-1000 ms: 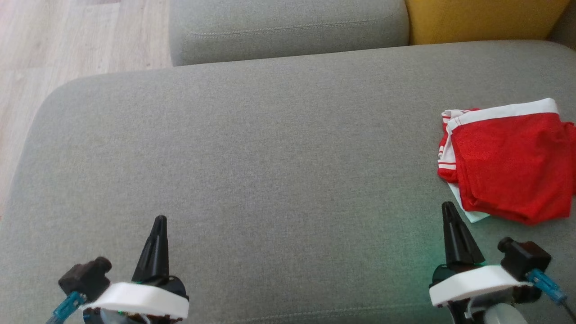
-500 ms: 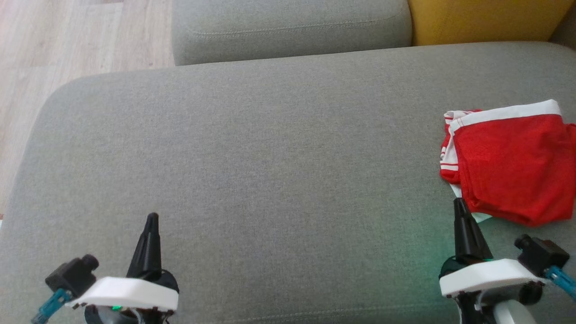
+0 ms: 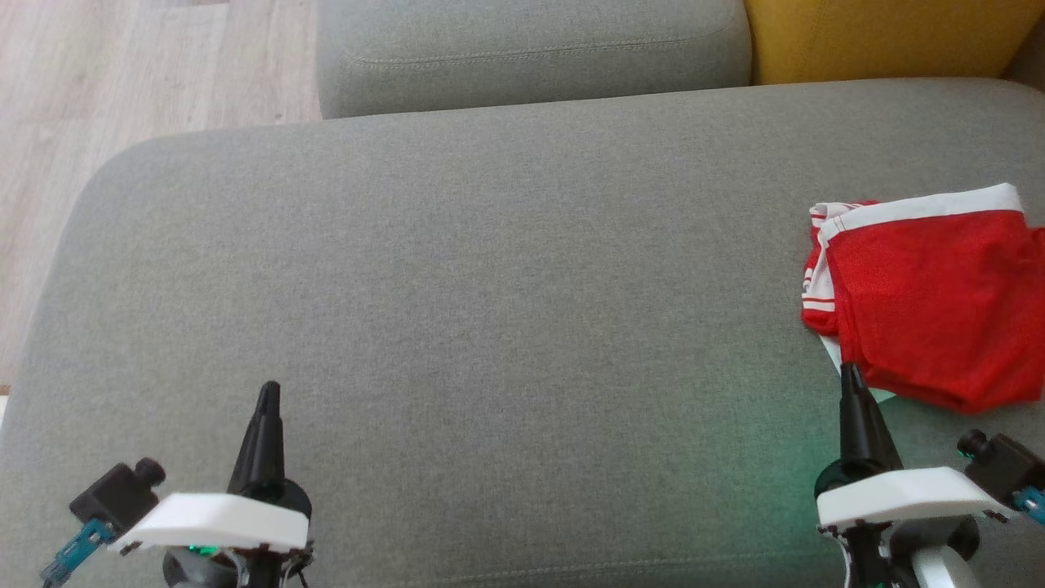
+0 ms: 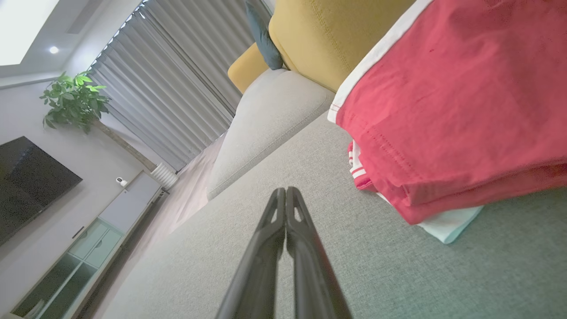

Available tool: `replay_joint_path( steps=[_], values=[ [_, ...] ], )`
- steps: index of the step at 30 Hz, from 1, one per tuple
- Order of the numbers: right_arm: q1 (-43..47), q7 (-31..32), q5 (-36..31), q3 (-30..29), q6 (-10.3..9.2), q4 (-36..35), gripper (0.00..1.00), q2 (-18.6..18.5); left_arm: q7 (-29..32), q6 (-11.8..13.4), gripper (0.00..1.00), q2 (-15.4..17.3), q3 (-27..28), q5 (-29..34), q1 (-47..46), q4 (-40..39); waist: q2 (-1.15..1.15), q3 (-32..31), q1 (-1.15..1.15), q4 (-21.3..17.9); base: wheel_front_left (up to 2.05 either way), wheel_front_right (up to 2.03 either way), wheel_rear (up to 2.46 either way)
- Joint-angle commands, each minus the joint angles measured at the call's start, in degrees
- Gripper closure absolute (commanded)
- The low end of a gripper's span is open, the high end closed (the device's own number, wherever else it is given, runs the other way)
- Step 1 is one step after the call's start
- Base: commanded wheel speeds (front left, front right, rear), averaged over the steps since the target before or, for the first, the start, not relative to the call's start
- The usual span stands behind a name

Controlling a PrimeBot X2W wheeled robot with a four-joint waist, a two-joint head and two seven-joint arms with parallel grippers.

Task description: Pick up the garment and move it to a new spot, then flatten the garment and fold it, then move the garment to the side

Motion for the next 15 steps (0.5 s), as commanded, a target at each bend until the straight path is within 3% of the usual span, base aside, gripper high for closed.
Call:
replay_joint_path(
  steps=[1, 15],
  values=[
    [-3.30, 0.43, 1.88, -0.04, -0.02, -1.87, 1.00, -1.14, 0.34, -0.38, 1.00, 0.81, 1.60, -1.47, -2.92, -1.50, 0.00, -0.01, 0.00, 0.04, 0.00, 0.00, 0.00],
    [-3.88, 2.58, 11.61, -1.15, -0.02, -1.87, 1.00, -1.29, 2.59, -0.66, 1.00, 0.96, 2.96, -9.61, -4.06, -0.54, 0.00, -0.06, 0.00, 0.42, 0.00, 0.00, 0.00]
  ],
)
